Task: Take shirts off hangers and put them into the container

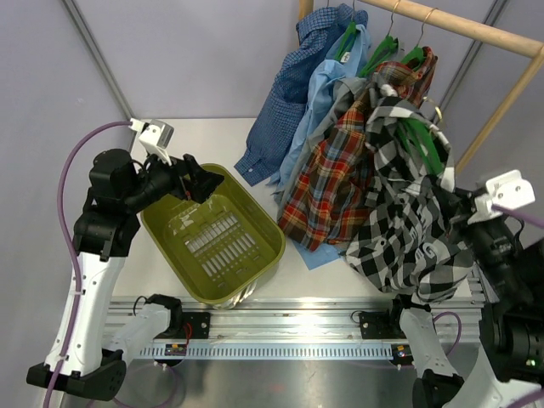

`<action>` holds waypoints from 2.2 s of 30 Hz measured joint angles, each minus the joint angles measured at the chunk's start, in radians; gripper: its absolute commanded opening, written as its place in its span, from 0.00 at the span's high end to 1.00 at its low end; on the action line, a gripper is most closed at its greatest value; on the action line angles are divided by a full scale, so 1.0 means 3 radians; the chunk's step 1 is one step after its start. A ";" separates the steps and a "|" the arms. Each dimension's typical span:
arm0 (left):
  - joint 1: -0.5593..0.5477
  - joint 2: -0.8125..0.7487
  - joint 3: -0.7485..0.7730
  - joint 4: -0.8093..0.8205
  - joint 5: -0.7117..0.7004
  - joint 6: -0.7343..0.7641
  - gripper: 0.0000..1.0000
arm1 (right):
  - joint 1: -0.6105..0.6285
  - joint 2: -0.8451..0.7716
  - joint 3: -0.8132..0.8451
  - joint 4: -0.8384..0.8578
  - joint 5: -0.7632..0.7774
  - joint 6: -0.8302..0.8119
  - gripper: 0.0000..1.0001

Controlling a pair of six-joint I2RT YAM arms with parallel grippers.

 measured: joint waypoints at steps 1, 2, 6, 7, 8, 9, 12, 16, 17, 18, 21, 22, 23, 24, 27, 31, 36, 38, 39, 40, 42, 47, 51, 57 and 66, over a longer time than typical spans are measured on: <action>-0.0047 -0.0001 0.0001 0.0053 0.0001 0.0010 0.01 | 0.0000 -0.0013 0.0090 -0.0013 -0.0175 -0.0050 1.00; -0.0093 -0.0008 0.0005 0.0090 0.0001 0.0018 0.01 | 0.0000 -0.0013 0.0177 -0.0011 -0.0378 -0.0085 1.00; -0.0219 -0.0036 0.0017 0.0303 0.0004 -0.0009 0.01 | -0.0029 0.0036 0.0371 0.0004 -0.1354 -0.0088 1.00; -0.0235 -0.0050 0.0024 0.0357 0.0005 -0.0022 0.01 | -0.0047 0.0062 0.0380 0.0005 -0.1564 -0.0080 1.00; -0.0247 -0.0070 0.0034 0.0402 0.0008 -0.0029 0.01 | -0.0074 0.0104 0.0385 0.0004 -0.1831 -0.0064 1.00; -0.0253 -0.0088 0.0042 0.0431 0.0011 -0.0032 0.01 | -0.0094 0.0160 0.0384 0.0003 -0.2069 -0.0051 1.00; -0.0258 -0.0211 0.0051 0.0501 0.0029 -0.0005 0.01 | -0.0112 0.0426 0.0375 -0.0011 -0.2591 -0.0013 1.00; -0.0261 -0.0510 -0.0004 0.0524 0.0080 0.0145 0.01 | -0.0112 0.0921 0.0390 -0.0188 -0.2928 -0.0196 1.00; -0.0263 -0.0601 -0.0039 0.0524 0.0095 0.0207 0.01 | -0.0111 0.1054 0.0395 -0.0287 -0.2965 -0.0303 1.00; -0.0264 -0.0706 -0.0065 0.0519 0.0112 0.0277 0.01 | -0.0093 0.1171 0.0398 -0.0393 -0.2984 -0.0417 1.00; -0.0264 -0.0891 -0.0076 0.0538 0.0188 0.0469 0.02 | 0.0182 0.1493 0.0398 -0.0661 -0.2829 -0.0745 1.00; -0.0264 -0.0909 -0.0076 0.0563 0.0231 0.0533 0.03 | 0.0412 0.1583 0.0387 -0.0721 -0.2719 -0.0837 1.00; -0.0264 -0.0896 -0.0074 0.0603 0.0305 0.0600 0.03 | 0.0638 0.1643 0.0352 -0.0741 -0.2611 -0.0908 1.00; -0.0267 -0.0858 -0.0074 0.0624 0.0380 0.0649 0.05 | 0.0857 0.1675 0.0298 -0.0762 -0.2527 -0.0955 1.00; -0.0285 -0.0626 -0.0072 0.0690 0.0626 0.0768 0.07 | 0.1186 0.1704 0.0205 -0.0814 -0.2359 -0.1059 1.00; -0.0411 -0.0200 -0.0072 0.0690 0.0841 0.0912 0.09 | 0.1303 0.1871 0.0364 -0.0956 -0.2195 -0.1333 1.00; -0.0852 0.0215 -0.0071 0.0548 0.0852 0.1115 0.12 | 0.1317 0.2190 0.0622 -0.1035 -0.2069 -0.1761 1.00; -0.1082 0.0337 -0.0055 0.0454 0.0753 0.1236 0.18 | 0.1317 0.2251 0.0665 -0.1061 -0.2017 -0.1958 1.00; -0.1175 0.0409 -0.0022 0.0379 0.0707 0.1306 0.19 | 0.1317 0.2267 0.0688 -0.1073 -0.2004 -0.2056 1.00; -0.1244 0.0484 0.0022 0.0328 0.0654 0.1378 0.20 | 0.1317 0.2277 0.0716 -0.1088 -0.1991 -0.2158 1.00; -0.1335 0.0622 0.0103 0.0272 0.0539 0.1509 0.21 | 0.1317 0.2286 0.0791 -0.1120 -0.1960 -0.2384 1.00; -0.1395 0.0841 0.0217 0.0186 0.0355 0.1764 0.28 | 0.1316 0.2285 0.0833 -0.1116 -0.1951 -0.2672 1.00; -0.1404 0.0917 0.0263 0.0191 0.0270 0.1881 0.21 | 0.1316 0.2284 0.0819 -0.1110 -0.1921 -0.2770 1.00; -0.1409 0.0707 0.0251 0.0225 0.0230 0.1916 0.11 | 0.1316 0.2230 0.0636 -0.1048 -0.1860 -0.2759 1.00; -0.1406 0.0238 0.0093 0.0282 0.0112 0.2229 0.08 | 0.1320 0.2221 0.0590 -0.1122 -0.1907 -0.2761 1.00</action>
